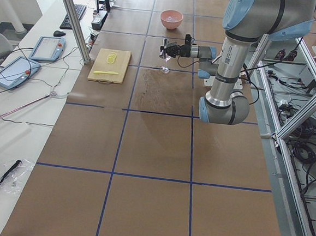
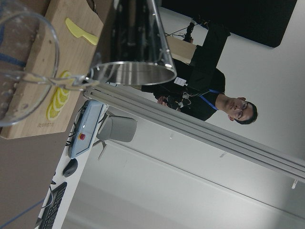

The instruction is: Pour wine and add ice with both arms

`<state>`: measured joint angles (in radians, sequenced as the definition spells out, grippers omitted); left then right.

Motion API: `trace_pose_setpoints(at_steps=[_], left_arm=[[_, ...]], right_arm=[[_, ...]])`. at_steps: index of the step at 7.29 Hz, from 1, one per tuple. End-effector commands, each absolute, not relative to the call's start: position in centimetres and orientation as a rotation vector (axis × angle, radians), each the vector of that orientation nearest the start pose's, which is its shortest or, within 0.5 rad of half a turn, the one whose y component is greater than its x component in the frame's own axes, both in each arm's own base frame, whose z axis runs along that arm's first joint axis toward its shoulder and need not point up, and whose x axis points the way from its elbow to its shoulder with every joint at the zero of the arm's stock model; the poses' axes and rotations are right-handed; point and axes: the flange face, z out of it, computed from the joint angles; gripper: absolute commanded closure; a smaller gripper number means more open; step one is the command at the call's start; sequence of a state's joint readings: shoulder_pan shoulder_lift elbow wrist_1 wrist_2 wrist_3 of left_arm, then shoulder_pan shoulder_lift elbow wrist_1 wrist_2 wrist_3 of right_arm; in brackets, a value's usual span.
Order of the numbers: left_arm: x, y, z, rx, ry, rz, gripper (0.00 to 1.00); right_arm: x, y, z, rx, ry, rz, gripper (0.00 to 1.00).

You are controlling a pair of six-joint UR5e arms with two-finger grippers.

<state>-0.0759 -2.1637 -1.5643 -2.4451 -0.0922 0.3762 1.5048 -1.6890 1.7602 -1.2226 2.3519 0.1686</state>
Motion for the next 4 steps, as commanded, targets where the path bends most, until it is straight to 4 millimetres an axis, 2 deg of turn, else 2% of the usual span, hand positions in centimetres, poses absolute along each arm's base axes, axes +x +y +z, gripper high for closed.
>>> trace_pose_setpoints(at_steps=[1, 4], left_arm=[[56.47, -27.48, 19.92, 1.521, -0.421, 0.440, 1.00], [56.64, -27.05, 20.00, 1.508, -0.488, 0.517, 1.00]], right_arm=[[3.25, -46.41, 58.16, 0.295, -0.815, -0.050, 0.00], [3.25, -46.40, 58.17, 0.286, -0.817, -0.034, 0.00]])
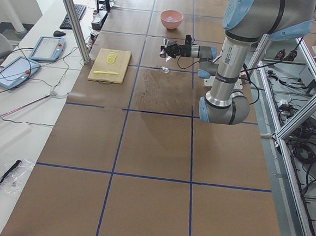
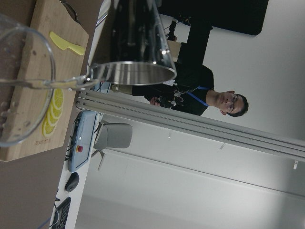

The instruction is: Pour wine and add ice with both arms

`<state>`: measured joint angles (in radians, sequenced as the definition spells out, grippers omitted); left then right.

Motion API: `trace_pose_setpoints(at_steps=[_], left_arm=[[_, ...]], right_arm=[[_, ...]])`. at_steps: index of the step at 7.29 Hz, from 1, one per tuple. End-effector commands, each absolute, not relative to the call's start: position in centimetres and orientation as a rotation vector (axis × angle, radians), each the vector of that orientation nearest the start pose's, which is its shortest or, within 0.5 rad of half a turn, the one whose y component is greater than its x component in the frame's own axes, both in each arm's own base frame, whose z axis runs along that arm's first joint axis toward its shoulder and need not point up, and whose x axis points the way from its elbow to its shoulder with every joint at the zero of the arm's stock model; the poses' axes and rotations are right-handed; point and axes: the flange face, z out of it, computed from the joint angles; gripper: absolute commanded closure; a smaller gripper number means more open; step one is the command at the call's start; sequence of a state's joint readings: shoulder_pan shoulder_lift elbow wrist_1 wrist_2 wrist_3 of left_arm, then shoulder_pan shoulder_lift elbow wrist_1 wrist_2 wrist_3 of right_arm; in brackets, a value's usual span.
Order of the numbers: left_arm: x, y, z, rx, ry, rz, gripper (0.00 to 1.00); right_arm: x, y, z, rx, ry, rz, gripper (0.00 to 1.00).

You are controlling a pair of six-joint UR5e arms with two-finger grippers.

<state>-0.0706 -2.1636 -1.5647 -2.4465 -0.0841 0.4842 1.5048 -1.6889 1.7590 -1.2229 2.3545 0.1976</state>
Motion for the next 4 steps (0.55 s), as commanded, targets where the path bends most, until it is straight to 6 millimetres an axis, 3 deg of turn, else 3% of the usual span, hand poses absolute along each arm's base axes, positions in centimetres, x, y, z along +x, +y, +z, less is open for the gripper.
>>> trace_pose_setpoints(at_steps=[1, 4], left_arm=[[56.4, -27.0, 19.7, 1.494, -0.550, 0.579, 1.00], [54.7, -26.6, 17.7, 1.482, -0.618, 0.653, 1.00]], right_arm=[[3.2, -46.4, 58.5, 0.280, -0.819, -0.030, 0.00], [3.2, -46.4, 58.9, 0.258, -0.822, 0.004, 0.00]])
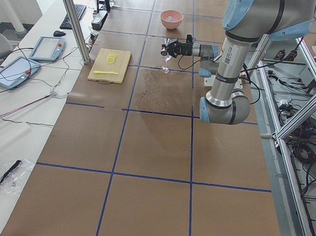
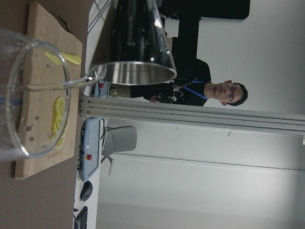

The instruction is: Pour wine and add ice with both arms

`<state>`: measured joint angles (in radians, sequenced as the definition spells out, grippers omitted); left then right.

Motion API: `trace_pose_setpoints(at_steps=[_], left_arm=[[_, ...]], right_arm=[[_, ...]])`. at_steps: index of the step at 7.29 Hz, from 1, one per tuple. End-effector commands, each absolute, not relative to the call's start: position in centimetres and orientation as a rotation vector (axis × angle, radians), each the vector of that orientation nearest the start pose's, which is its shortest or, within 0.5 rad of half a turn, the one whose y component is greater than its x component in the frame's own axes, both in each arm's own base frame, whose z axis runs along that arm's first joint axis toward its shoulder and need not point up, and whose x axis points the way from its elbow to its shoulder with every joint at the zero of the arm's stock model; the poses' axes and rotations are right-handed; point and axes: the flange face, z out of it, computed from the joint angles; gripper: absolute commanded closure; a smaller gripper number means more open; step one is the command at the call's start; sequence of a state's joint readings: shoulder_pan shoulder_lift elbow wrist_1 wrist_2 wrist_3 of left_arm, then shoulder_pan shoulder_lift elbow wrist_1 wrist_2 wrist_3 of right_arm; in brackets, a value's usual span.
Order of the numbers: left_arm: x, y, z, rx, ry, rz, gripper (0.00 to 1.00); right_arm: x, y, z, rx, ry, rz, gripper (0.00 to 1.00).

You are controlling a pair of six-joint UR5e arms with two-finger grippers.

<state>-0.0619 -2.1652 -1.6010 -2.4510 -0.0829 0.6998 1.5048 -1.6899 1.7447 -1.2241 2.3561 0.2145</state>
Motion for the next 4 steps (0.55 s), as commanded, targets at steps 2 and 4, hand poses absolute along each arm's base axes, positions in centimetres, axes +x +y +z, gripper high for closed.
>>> trace_pose_setpoints(at_steps=[2, 4], left_arm=[[54.54, -26.48, 17.52, 1.472, -0.654, 0.691, 1.00], [54.52, -26.30, 17.55, 1.481, -0.631, 0.675, 1.00]], right_arm=[[3.24, -46.33, 59.02, 0.256, -0.822, 0.006, 0.00], [3.25, -46.34, 59.03, 0.256, -0.821, 0.006, 0.00]])
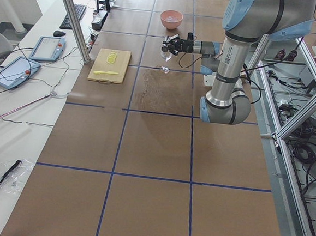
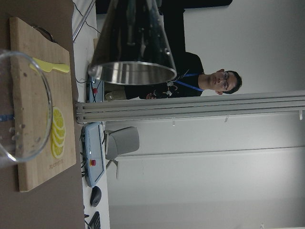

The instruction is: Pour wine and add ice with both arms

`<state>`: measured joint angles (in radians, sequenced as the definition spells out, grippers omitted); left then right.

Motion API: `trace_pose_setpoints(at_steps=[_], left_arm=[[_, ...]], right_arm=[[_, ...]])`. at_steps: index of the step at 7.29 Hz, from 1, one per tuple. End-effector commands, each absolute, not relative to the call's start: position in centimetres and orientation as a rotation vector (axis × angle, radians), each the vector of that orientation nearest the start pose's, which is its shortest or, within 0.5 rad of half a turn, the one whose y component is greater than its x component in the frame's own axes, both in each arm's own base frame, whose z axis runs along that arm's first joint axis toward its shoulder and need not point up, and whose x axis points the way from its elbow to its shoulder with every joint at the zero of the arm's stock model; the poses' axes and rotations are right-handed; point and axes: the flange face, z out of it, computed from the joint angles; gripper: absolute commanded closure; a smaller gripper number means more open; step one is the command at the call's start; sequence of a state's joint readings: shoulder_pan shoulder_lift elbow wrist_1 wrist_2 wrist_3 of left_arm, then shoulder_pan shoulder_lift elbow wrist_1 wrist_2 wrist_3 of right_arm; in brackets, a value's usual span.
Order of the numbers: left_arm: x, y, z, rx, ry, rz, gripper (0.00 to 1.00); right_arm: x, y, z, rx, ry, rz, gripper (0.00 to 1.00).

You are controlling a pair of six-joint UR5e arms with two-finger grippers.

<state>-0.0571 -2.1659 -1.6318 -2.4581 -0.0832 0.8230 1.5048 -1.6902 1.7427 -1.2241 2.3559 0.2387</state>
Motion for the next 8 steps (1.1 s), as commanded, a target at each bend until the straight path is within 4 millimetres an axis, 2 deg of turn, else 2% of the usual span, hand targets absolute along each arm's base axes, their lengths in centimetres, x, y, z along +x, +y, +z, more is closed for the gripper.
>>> trace_pose_setpoints(at_steps=[1, 3, 4, 6, 8], left_arm=[[53.8, -26.2, 17.8, 1.506, -0.569, 0.611, 1.00], [52.1, -26.0, 19.7, 1.561, -0.411, 0.458, 1.00], [51.6, -26.3, 19.5, 1.574, -0.381, 0.434, 1.00], [50.1, -27.1, 20.4, 1.634, -0.257, 0.357, 1.00], [49.2, -26.9, 21.6, 1.669, -0.156, 0.278, 1.00]], right_arm=[[3.3, -46.3, 59.0, 0.256, -0.821, 0.006, 0.00], [3.2, -46.3, 59.1, 0.256, -0.822, 0.004, 0.00], [3.2, -46.3, 59.1, 0.256, -0.822, 0.004, 0.00], [3.3, -46.3, 59.0, 0.259, -0.820, 0.001, 0.00], [3.2, -46.5, 58.6, 0.268, -0.821, -0.004, 0.00]])
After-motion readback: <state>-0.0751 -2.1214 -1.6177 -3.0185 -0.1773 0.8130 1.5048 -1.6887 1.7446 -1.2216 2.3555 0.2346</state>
